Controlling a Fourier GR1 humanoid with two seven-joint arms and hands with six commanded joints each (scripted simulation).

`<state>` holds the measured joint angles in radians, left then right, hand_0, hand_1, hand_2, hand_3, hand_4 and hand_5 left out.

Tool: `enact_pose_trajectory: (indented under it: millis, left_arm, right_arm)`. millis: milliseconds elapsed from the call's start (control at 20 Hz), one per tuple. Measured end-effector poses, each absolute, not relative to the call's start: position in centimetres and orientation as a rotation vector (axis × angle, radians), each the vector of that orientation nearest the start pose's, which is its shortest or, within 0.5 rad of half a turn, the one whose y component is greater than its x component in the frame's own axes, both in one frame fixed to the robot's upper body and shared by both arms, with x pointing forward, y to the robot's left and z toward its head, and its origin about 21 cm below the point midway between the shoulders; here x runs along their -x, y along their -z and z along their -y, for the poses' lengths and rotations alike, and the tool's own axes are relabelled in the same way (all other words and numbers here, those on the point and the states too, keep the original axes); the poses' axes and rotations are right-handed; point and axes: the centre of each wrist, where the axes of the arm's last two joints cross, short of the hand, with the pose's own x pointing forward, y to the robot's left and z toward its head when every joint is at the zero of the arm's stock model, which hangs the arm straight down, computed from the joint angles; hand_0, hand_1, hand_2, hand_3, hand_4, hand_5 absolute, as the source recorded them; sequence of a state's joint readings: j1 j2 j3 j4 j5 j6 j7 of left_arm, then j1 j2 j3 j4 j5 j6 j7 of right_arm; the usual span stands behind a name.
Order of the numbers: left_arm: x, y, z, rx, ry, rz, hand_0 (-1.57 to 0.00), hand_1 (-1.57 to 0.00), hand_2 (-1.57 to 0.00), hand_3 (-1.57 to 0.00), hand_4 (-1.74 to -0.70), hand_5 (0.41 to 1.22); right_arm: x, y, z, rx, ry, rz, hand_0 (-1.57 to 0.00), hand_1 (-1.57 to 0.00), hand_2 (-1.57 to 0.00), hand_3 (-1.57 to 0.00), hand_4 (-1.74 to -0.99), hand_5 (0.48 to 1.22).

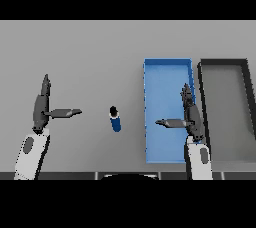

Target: Pick up the blue pipe and place it into the blue bin.

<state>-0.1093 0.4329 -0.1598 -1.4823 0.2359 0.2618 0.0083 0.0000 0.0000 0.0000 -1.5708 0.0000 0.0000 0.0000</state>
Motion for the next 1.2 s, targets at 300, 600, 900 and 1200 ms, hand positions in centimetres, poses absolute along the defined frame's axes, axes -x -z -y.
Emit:
enact_pose_trajectory:
  millis: [300, 600, 900, 1200]
  left_arm:
    - [-26.6, -2.6, -28.5, -0.246, 0.089, 1.573, 0.00, 0.00, 0.00, 0.00, -1.01, 0.586]
    - [-24.6, -2.6, -31.4, -0.137, 0.463, 1.564, 0.00, 0.00, 0.00, 0.00, -1.01, 0.587]
    - [-23.9, -2.8, -30.9, 0.021, 0.579, 1.547, 0.00, 0.00, 0.00, 0.00, -1.02, 0.573]
    - [-22.8, -3.8, -27.7, 0.162, 0.743, 1.449, 0.00, 0.00, 0.00, 0.00, -1.08, 0.488]
  right_arm:
    - [-24.4, 0.4, 23.4, -0.002, -0.004, 1.564, 0.00, 0.00, 0.00, 0.00, -1.222, 0.603]
    - [-21.6, -1.0, 24.8, 0.071, -0.278, 1.654, 0.00, 0.00, 0.00, 0.00, -1.230, 0.595]
    - [-21.9, -1.2, 25.3, 0.089, -0.299, 1.624, 0.00, 0.00, 0.00, 0.00, -1.220, 0.589]
    - [-21.9, -1.1, 25.3, 0.073, -0.319, 1.674, 0.00, 0.00, 0.00, 0.00, -1.239, 0.606]
